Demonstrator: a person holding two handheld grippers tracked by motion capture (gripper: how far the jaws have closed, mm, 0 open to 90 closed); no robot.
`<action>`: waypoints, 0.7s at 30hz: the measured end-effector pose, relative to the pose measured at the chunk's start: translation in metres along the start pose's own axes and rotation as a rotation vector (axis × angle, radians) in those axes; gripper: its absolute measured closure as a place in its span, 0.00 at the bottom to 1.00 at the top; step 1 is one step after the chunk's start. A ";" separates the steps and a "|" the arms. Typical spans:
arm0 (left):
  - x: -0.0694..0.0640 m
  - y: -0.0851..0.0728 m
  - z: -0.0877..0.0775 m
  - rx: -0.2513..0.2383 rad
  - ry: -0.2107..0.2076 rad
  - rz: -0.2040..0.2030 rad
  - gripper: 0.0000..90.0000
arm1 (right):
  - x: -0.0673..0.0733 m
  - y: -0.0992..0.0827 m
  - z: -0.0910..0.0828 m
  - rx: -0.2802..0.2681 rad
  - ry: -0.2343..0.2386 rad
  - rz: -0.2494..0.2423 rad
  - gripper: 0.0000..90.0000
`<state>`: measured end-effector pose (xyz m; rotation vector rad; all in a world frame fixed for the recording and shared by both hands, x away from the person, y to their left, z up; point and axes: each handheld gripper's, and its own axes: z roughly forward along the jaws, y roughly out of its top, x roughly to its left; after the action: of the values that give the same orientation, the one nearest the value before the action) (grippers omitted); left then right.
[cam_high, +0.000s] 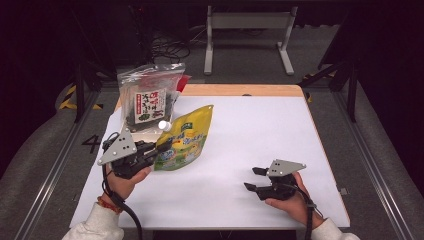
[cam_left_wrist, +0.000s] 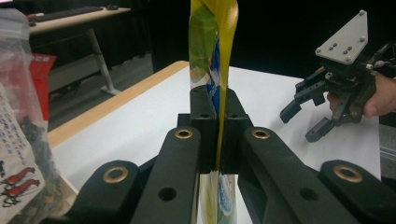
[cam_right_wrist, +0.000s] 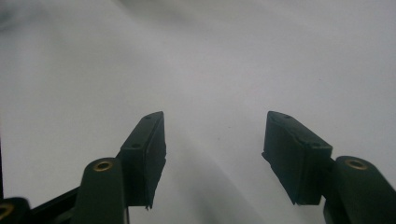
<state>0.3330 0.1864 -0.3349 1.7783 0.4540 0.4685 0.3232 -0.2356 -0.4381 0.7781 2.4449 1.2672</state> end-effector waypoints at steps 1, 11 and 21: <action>0.001 0.001 -0.002 -0.007 -0.001 -0.001 0.97 | 0.000 0.000 0.000 -0.001 0.000 -0.001 0.43; 0.010 0.008 -0.013 -0.055 0.037 0.000 0.97 | 0.002 0.001 -0.001 -0.005 0.005 -0.002 0.43; 0.025 0.012 -0.022 -0.081 0.075 0.006 0.97 | 0.014 0.008 -0.002 0.000 -0.005 -0.091 0.41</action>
<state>0.3429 0.2146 -0.3161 1.6888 0.4762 0.5517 0.3136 -0.2253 -0.4309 0.6610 2.4465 1.2310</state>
